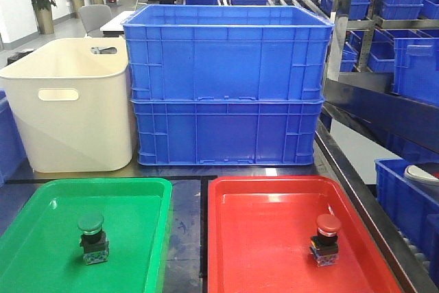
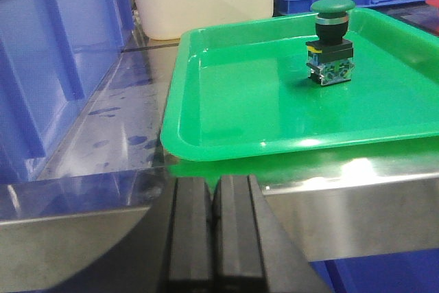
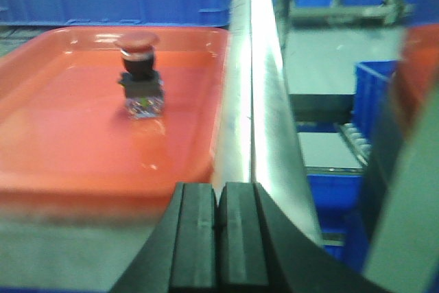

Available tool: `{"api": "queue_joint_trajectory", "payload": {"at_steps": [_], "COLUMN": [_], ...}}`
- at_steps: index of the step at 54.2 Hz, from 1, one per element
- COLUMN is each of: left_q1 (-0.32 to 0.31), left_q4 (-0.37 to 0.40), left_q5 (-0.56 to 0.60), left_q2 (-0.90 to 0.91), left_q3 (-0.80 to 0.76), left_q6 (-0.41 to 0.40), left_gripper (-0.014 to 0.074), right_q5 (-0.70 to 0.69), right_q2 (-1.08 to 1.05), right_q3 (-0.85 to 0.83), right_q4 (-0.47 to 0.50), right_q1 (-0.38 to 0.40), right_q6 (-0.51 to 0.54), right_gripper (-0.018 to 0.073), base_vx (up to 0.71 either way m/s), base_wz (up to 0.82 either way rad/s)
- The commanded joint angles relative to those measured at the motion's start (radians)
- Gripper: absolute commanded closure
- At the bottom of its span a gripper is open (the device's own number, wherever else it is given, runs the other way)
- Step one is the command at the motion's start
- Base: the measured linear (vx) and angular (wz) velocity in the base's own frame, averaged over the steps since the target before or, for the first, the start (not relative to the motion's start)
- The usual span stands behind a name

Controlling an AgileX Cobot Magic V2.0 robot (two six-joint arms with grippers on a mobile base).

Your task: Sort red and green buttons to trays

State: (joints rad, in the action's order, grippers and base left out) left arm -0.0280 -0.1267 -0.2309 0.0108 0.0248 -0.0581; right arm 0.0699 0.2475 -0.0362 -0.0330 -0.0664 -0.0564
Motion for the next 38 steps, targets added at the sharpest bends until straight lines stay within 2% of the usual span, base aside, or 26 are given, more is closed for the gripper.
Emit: {"api": "queue_joint_trajectory", "payload": {"at_steps": [1, 8, 38], "left_q1": [0.001, 0.001, 0.001], "left_q4": [0.000, 0.000, 0.000], "left_q5": [0.076, 0.076, 0.075], "left_q2": [0.015, 0.015, 0.013], "left_q3": [-0.023, -0.023, -0.023], "left_q6": [-0.002, -0.002, -0.002], "left_gripper": [0.0602, 0.0602, 0.0602], "right_q5": [-0.084, 0.018, 0.029], "right_q2": [-0.130, -0.272, -0.264], "right_q3": [0.056, 0.074, 0.074], "right_q4": [0.004, 0.013, 0.013], "right_q1": [0.031, 0.040, 0.037], "right_q6": [0.011, 0.011, 0.011], "right_gripper": [0.0570, 0.0570, 0.0570], "base_vx": [0.00, 0.00, 0.00], "base_wz": [0.00, 0.00, 0.00]}}
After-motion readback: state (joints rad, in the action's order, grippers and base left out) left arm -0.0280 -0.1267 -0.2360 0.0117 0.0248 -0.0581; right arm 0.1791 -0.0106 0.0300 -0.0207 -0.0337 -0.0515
